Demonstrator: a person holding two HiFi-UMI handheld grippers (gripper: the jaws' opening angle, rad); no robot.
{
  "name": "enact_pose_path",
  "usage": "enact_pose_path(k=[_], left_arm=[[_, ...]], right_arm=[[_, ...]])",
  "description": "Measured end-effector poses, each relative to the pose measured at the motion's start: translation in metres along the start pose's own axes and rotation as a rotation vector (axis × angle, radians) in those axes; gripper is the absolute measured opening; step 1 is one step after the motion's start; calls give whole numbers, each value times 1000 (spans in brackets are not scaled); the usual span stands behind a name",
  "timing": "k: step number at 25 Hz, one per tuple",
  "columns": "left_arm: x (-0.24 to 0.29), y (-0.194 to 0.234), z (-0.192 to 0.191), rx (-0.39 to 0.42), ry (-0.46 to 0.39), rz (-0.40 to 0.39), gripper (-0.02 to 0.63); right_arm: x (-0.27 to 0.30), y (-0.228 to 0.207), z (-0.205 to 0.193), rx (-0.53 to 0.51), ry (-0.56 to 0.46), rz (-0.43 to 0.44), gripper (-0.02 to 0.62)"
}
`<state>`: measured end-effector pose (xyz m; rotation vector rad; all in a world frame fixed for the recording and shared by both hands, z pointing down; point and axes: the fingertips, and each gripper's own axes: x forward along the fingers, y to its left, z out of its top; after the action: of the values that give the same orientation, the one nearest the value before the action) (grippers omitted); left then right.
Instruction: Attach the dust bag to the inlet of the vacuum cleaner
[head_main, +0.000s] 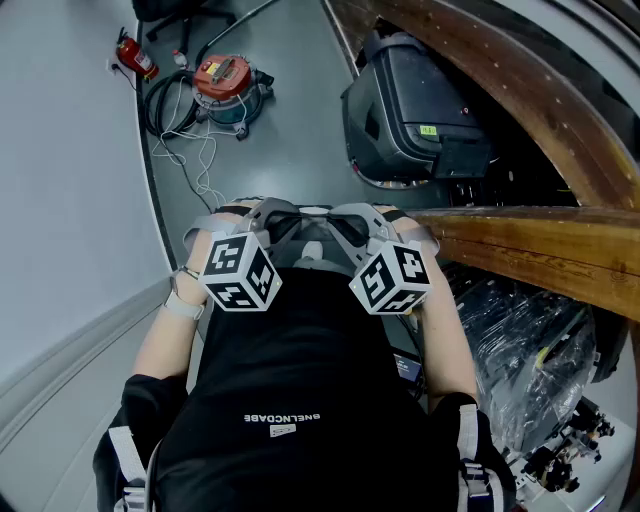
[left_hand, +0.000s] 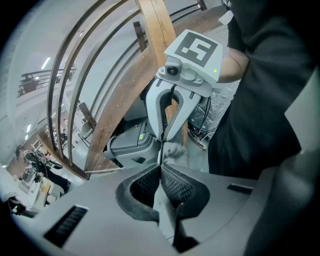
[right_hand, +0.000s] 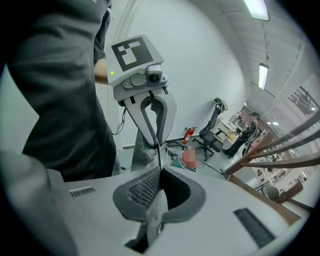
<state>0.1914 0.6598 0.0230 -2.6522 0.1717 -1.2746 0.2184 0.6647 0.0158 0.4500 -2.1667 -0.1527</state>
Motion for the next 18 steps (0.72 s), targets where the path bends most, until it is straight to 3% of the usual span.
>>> enact_pose_path(k=[18], left_arm=[[34, 12, 17, -25, 51, 34, 22]], right_arm=[[-2, -23, -35, 3, -24, 24, 31]])
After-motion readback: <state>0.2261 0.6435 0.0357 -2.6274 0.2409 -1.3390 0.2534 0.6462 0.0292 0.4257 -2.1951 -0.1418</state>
